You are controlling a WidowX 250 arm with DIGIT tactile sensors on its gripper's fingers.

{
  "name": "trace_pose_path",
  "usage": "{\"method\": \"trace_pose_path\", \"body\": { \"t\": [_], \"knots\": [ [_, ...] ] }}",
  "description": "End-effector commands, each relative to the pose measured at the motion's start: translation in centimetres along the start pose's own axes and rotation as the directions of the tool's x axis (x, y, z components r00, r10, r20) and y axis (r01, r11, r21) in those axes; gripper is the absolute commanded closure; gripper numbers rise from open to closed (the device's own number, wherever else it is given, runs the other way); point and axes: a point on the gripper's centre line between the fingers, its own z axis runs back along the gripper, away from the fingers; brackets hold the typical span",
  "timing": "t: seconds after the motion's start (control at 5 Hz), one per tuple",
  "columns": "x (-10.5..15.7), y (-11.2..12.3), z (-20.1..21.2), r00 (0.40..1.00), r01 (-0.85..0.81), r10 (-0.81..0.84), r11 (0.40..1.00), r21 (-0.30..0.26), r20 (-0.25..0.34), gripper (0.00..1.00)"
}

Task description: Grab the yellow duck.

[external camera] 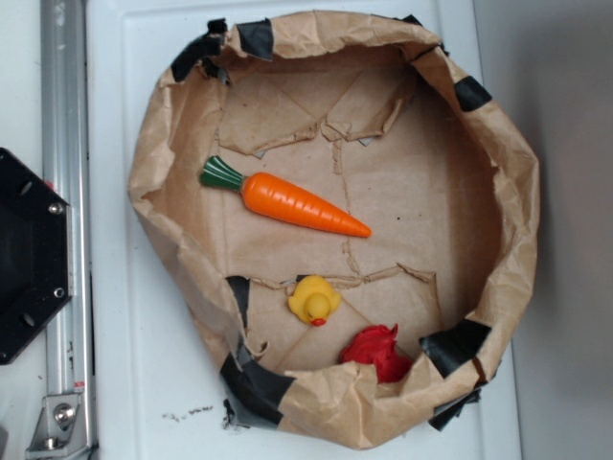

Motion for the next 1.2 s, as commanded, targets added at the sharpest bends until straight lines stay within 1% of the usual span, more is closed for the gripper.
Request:
{"method": "trace_pose_path", "body": {
  "t": [0.0,0.2,0.4,0.6,0.8,1.0],
  "knots": [
    [0.0,0.0,0.0,1.000,0.000,0.000,1.000,0.000,0.000,0.00],
    [5.0,-0.1,-0.2,0.971,0.237,-0.239,0.968,-0.084,-0.019,0.00],
    [9.7,-1.2,-1.8,0.882,0.459,-0.469,0.877,-0.141,-0.046,0.00],
    [13.6,-1.3,-6.8,0.817,0.551,-0.567,0.822,-0.148,-0.106,0.00],
    [14.1,-0.9,-10.2,0.810,0.575,-0.579,0.815,-0.067,-0.088,0.00],
    [13.4,0.3,-13.3,0.814,0.580,-0.581,0.813,0.042,0.008,0.00]
  ]
}}
